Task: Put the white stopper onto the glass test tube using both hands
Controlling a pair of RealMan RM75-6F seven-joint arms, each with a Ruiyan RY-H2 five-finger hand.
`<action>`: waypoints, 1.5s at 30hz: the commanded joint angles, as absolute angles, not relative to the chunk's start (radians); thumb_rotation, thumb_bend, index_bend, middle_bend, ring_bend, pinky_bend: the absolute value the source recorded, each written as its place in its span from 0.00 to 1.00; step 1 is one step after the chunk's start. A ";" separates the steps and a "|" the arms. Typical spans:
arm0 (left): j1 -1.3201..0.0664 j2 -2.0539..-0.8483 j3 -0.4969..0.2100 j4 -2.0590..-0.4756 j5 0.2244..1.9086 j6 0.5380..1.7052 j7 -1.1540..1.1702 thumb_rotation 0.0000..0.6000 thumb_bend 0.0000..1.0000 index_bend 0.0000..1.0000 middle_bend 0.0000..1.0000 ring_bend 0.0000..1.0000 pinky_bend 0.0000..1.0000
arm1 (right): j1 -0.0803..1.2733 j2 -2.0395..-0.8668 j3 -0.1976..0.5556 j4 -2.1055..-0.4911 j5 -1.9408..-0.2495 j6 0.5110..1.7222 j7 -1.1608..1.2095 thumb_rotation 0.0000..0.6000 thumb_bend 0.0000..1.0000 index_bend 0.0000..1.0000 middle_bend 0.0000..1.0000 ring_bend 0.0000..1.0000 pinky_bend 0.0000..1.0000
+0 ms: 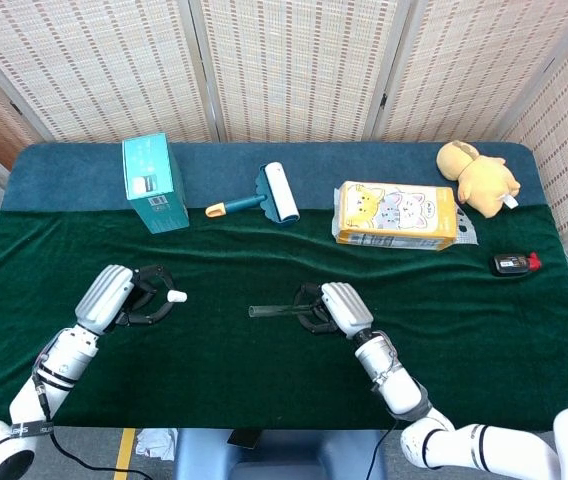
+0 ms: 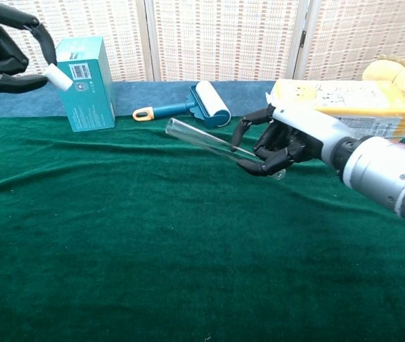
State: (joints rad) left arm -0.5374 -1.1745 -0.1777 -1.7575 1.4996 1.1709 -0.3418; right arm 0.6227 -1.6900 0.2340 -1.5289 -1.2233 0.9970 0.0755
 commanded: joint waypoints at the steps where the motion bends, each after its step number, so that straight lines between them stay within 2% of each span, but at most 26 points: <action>1: -0.543 -1.188 -0.181 -1.772 1.500 1.178 -0.325 1.00 0.46 0.59 1.00 0.92 0.87 | 0.632 -1.731 0.251 -1.496 -1.218 0.994 0.125 1.00 0.61 0.79 0.96 1.00 1.00; 18: -0.570 -1.282 -0.199 -1.808 1.493 1.214 -0.265 1.00 0.46 0.59 1.00 0.92 0.87 | 0.666 -1.825 0.288 -1.470 -1.232 0.994 0.238 1.00 0.61 0.80 0.96 1.00 1.00; 45: -0.581 -1.310 -0.188 -1.791 1.481 1.210 -0.256 1.00 0.47 0.59 1.00 0.92 0.87 | 0.680 -1.844 0.298 -1.453 -1.239 0.997 0.276 1.00 0.61 0.80 0.96 1.00 1.00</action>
State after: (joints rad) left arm -0.5815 -1.3103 -0.1884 -1.7905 1.4810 1.2103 -0.2566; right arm 0.6802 -1.8445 0.2981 -1.4532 -1.2392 0.9969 0.2764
